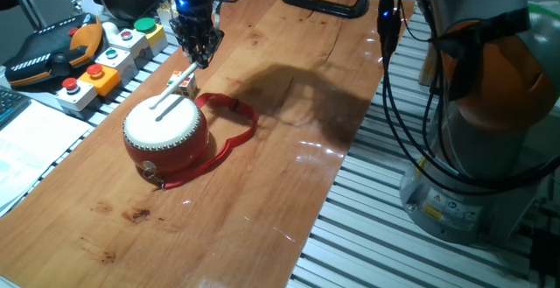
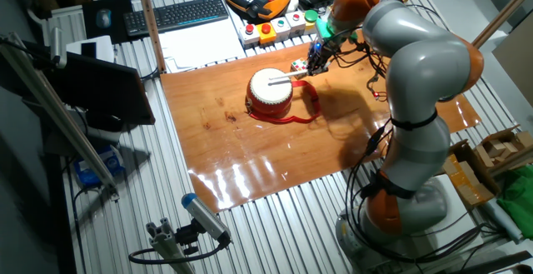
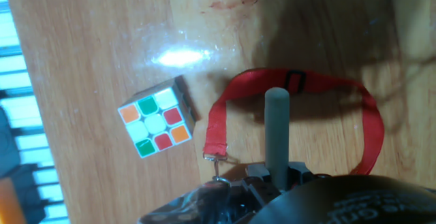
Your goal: Play the drum
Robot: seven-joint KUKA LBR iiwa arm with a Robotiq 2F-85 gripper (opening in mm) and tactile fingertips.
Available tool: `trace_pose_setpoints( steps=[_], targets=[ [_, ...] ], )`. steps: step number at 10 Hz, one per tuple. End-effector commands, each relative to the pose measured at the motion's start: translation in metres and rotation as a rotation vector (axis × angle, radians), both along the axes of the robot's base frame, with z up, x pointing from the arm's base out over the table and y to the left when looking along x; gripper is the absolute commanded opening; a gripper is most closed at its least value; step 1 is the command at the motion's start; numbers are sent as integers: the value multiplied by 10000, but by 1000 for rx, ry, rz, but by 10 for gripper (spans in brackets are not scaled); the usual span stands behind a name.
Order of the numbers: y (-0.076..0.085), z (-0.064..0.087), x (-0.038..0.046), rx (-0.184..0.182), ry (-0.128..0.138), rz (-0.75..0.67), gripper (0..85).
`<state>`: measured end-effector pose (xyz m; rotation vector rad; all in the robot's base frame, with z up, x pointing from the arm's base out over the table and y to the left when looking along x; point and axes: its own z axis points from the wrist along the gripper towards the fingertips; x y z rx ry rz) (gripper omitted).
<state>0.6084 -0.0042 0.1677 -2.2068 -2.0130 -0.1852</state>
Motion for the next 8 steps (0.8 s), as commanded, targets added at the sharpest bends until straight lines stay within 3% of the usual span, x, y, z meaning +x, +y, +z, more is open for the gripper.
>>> trace_pose_setpoints(
  steps=[1, 4, 7, 8],
  targets=[
    [3, -5, 5, -13, 14, -8, 7],
    [26, -26, 12, 10, 31, -44, 7],
    [4, -11, 16, -55, 17, 9, 7],
    [6, -11, 16, -32, 12, -4, 7]
  ],
)
